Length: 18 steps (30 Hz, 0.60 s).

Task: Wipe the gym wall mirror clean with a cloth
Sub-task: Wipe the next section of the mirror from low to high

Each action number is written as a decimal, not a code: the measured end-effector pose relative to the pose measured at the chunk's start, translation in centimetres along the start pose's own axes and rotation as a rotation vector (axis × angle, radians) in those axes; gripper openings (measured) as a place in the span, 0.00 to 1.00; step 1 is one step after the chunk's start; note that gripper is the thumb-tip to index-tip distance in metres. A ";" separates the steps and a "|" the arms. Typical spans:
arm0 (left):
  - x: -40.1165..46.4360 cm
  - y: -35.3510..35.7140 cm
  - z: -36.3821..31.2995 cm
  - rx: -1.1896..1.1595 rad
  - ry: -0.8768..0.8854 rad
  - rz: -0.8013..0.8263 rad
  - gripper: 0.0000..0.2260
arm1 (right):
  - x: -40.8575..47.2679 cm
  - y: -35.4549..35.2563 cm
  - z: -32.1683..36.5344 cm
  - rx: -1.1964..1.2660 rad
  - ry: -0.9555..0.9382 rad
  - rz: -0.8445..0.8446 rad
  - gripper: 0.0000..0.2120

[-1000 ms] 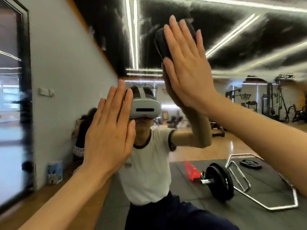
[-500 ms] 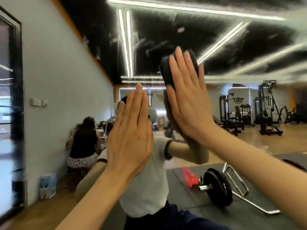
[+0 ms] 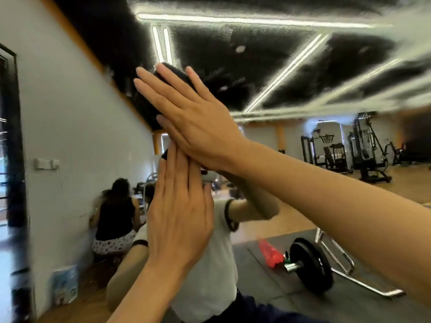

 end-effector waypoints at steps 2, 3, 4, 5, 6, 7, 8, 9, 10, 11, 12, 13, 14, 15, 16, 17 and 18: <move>0.0 -0.1 -0.2 0.033 0.025 -0.004 0.26 | -2.0 -0.8 -2.4 0.034 0.095 -0.010 0.25; 0.1 -0.1 -0.3 0.037 0.038 -0.004 0.27 | -3.7 -1.4 -4.1 0.027 0.213 -0.025 0.25; 0.0 -0.1 -0.3 0.039 0.047 -0.004 0.27 | -5.8 -2.1 -6.0 0.007 0.358 -0.051 0.26; 0.0 -0.1 -0.2 0.046 0.052 -0.004 0.28 | -8.2 -2.9 -7.9 -0.011 0.518 -0.080 0.26; -0.1 -0.1 -0.2 0.053 0.050 -0.004 0.28 | -10.3 -3.6 -9.4 -0.029 0.672 -0.110 0.27; -0.1 -0.1 -0.2 0.055 0.045 -0.003 0.28 | -11.7 -4.2 -10.1 -0.042 0.805 -0.128 0.27; -0.1 -0.1 -0.1 0.060 0.037 -0.005 0.28 | -11.8 -4.4 -10.0 -0.025 0.910 -0.146 0.28; 0.0 -0.1 -0.2 0.066 0.025 -0.006 0.28 | -10.4 -4.3 -9.2 0.018 0.955 -0.174 0.27; 0.0 -0.2 -0.1 0.071 0.011 -0.001 0.29 | -7.8 -4.3 -7.7 0.075 0.922 -0.210 0.25; 0.0 -0.1 -0.1 0.074 -0.006 0.008 0.29 | -4.3 -3.9 -5.6 0.117 0.810 -0.227 0.23; 0.0 0.0 0.0 0.076 -0.025 0.023 0.28 | -0.8 -3.1 -3.2 0.107 0.636 -0.196 0.22; -0.1 0.0 0.1 0.073 -0.042 0.046 0.28 | 2.4 -2.0 -0.2 0.070 0.447 -0.113 0.23; -0.2 0.1 0.3 0.068 -0.053 0.066 0.27 | 4.9 -0.6 2.6 0.033 0.276 -0.011 0.25; -0.1 0.1 0.4 0.065 -0.058 0.075 0.27 | 6.4 0.5 4.5 -0.008 0.148 0.083 0.26; -0.1 0.1 0.4 0.067 -0.055 0.072 0.26 | 6.8 1.3 5.1 -0.045 0.074 0.123 0.27; -0.1 0.1 0.4 0.071 -0.049 0.059 0.26 | 6.4 1.3 4.4 -0.064 0.043 0.114 0.27; -0.1 0.1 0.3 0.074 -0.040 0.035 0.27 | 5.3 0.7 2.6 -0.050 0.070 0.064 0.27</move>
Point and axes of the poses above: each hand's wrist, its own x-axis towards the middle knuckle, its own y-axis out of the palm, z = x × y, the point moved 4 cm from there along x, towards the middle knuckle, and after that the axes turned 1 degree about -z, right-handed, at the moved point
